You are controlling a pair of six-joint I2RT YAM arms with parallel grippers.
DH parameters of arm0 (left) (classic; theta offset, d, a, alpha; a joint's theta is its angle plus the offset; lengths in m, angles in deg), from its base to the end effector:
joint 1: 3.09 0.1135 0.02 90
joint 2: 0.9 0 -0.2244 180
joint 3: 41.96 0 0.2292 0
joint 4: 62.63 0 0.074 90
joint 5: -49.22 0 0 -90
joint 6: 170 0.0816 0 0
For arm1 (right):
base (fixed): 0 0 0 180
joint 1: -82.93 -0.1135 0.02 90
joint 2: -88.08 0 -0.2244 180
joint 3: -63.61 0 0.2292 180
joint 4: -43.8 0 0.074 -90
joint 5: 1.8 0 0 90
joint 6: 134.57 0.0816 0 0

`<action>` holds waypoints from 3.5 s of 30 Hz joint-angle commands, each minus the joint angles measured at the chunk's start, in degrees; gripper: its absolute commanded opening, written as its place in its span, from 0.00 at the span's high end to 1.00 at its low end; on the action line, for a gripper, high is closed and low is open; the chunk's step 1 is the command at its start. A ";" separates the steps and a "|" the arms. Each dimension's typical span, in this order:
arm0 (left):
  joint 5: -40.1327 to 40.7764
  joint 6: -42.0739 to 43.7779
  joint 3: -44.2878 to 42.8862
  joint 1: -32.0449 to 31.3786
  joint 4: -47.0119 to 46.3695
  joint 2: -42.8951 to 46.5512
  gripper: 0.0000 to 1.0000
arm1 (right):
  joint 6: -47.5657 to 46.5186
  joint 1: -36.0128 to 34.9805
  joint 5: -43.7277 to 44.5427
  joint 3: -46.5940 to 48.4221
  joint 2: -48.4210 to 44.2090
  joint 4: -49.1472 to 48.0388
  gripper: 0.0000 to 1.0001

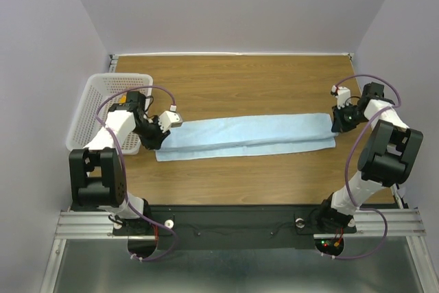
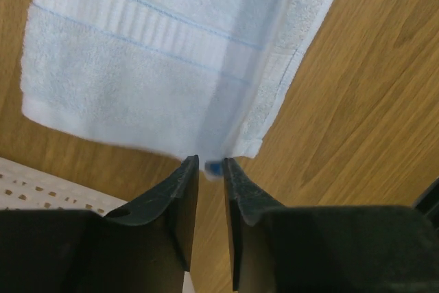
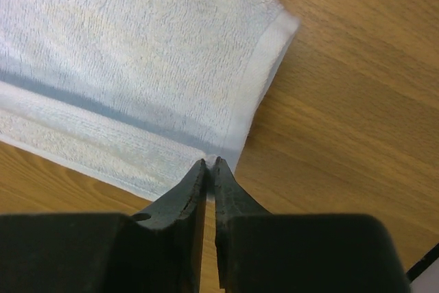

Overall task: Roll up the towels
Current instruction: Fold the towel

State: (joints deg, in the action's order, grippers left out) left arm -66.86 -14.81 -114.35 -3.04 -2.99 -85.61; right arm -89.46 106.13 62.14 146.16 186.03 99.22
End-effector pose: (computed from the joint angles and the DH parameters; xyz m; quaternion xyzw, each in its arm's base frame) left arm 0.2689 -0.0356 0.1480 0.5478 0.7918 -0.1054 0.2488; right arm 0.3086 -0.0933 0.1358 -0.2176 0.9364 0.0933 0.2589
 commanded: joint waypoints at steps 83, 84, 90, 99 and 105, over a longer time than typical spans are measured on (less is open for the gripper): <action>15.45 -19.05 -37.62 -55.07 -24.69 -34.74 0.62 | 21.77 -7.73 0.75 7.68 7.60 3.96 0.62; 15.45 -18.87 -37.71 -55.16 -24.52 -35.00 0.62 | 21.77 -7.73 0.84 7.68 7.78 3.96 0.61; 15.10 -18.52 -38.68 -55.69 -24.25 -36.05 0.63 | 21.33 -7.73 1.10 7.33 8.13 3.79 0.62; 15.28 -18.52 -39.91 -55.78 -24.34 -38.25 0.64 | 20.89 -7.73 1.28 7.24 8.48 3.78 0.62; 14.75 -18.52 -40.70 -55.95 -23.73 -38.87 0.64 | 20.80 -7.73 1.37 7.51 8.84 3.78 0.62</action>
State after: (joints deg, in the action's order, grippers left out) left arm -51.65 -33.93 -151.81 -58.29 -27.20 -125.12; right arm -68.19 98.21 62.99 153.70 195.36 104.49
